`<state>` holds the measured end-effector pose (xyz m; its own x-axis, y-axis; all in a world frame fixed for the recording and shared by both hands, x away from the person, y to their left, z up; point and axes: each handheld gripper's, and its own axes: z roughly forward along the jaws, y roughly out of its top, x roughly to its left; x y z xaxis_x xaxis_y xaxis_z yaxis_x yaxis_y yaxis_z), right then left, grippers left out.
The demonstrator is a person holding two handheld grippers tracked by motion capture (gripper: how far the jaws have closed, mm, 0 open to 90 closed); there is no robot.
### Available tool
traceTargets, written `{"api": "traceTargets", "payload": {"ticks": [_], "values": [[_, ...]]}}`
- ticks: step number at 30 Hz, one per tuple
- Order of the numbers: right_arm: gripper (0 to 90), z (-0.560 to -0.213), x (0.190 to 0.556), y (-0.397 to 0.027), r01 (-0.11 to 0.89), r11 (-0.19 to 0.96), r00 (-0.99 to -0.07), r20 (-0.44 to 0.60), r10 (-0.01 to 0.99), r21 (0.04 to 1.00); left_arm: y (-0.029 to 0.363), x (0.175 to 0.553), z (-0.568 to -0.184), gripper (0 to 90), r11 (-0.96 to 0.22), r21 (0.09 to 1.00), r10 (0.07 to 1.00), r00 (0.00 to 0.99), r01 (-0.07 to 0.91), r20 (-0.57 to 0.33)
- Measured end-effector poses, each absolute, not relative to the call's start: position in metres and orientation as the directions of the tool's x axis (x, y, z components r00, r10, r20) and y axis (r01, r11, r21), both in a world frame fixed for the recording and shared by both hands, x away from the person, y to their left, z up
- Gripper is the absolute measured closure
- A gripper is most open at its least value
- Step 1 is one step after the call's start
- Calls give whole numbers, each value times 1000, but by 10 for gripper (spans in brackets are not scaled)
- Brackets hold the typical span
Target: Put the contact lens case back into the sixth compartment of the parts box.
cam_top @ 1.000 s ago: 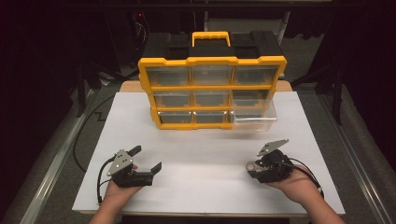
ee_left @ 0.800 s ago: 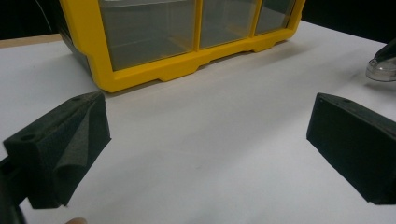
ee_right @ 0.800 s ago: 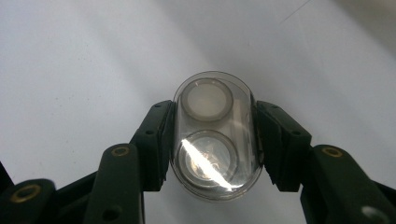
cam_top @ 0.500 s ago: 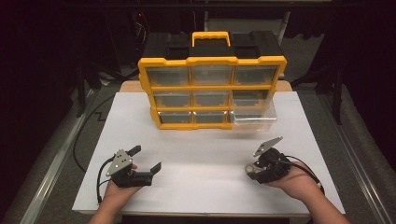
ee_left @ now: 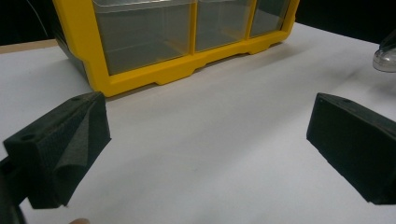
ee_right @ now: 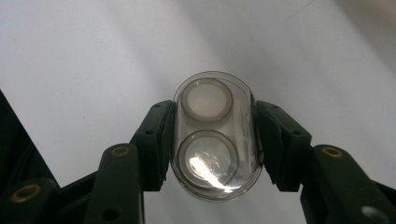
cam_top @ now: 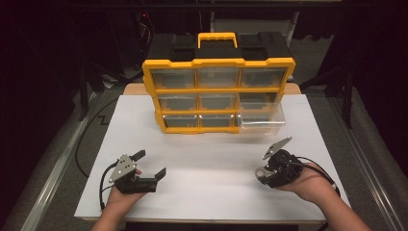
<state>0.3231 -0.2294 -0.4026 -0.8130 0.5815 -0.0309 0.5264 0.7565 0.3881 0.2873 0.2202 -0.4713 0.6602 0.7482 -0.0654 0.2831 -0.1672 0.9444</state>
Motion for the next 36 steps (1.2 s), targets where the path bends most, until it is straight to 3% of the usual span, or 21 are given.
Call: {"api": "traceTargets", "payload": {"ticks": [36], "values": [[500, -347, 326, -235, 486, 808, -852, -27, 523, 334, 220, 286, -471, 7, -165, 946, 747, 662, 278, -64]]}}
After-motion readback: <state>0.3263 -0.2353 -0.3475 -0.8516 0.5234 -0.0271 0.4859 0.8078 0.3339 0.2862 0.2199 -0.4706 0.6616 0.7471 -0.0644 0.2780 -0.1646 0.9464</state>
